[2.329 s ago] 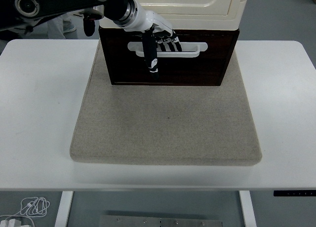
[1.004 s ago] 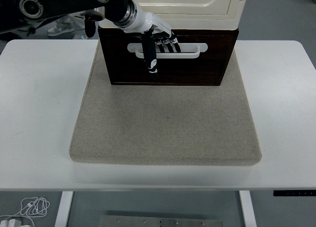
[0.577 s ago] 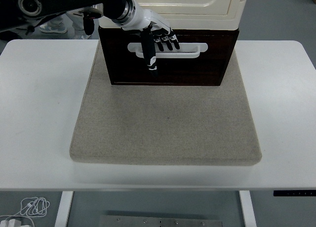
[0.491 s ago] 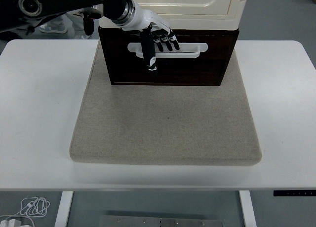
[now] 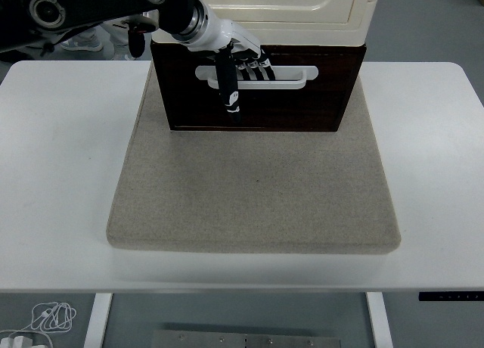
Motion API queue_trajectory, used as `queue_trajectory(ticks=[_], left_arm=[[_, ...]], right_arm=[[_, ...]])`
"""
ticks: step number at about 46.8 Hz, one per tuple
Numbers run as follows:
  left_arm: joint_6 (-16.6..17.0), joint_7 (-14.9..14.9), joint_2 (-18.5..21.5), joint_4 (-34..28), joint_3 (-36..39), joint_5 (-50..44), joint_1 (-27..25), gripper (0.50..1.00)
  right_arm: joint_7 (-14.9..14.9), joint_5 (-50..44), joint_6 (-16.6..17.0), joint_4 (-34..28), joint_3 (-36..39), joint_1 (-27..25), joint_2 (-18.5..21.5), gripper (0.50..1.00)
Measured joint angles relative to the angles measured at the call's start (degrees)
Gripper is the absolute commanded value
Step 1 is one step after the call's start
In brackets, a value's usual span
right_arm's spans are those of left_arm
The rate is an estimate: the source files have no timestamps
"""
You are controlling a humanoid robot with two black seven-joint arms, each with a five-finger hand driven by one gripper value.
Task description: Open the drawer under the combination cabinet
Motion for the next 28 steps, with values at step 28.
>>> queue_trajectory(ticks=[28], left_arm=[[-3.8,-0.2,0.1,-1.1,-1.6,-0.4,-0.1,1.000]], right_arm=[[0.0,0.0,0.0,0.0,0.0,0.0,0.0,0.926]])
